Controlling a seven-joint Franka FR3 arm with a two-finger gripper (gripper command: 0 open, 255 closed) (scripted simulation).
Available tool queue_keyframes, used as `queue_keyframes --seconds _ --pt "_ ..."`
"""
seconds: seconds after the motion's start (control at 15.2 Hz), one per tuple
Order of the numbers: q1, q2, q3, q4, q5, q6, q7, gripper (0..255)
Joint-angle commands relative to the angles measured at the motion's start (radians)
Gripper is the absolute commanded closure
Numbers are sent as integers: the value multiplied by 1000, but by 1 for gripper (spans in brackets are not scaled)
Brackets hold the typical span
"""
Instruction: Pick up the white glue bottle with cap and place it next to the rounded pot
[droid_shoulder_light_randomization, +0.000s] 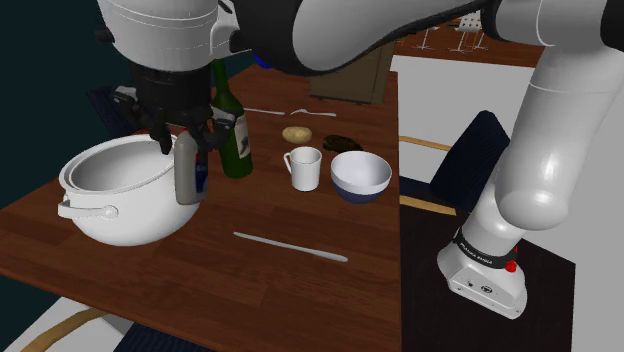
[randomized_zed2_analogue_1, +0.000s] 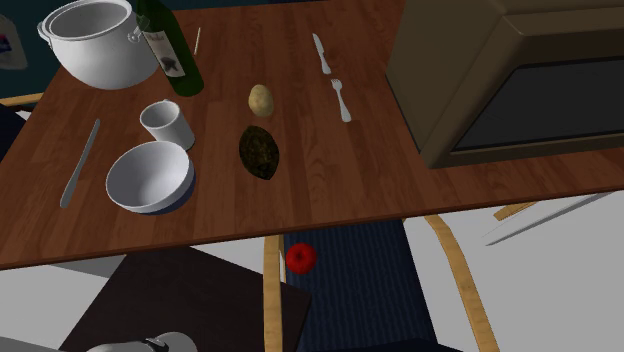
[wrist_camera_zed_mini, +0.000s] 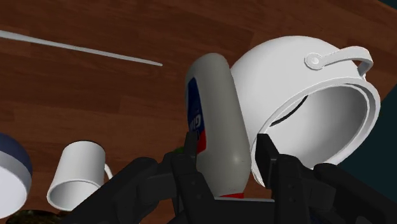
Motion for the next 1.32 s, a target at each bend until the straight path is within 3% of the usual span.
queue_keyframes --seconds 0.0,1.25 --pt "-7 -5 -1 -31 1 28 8 255" --pt "-11 29 -25 -244 -78 237 125 255"
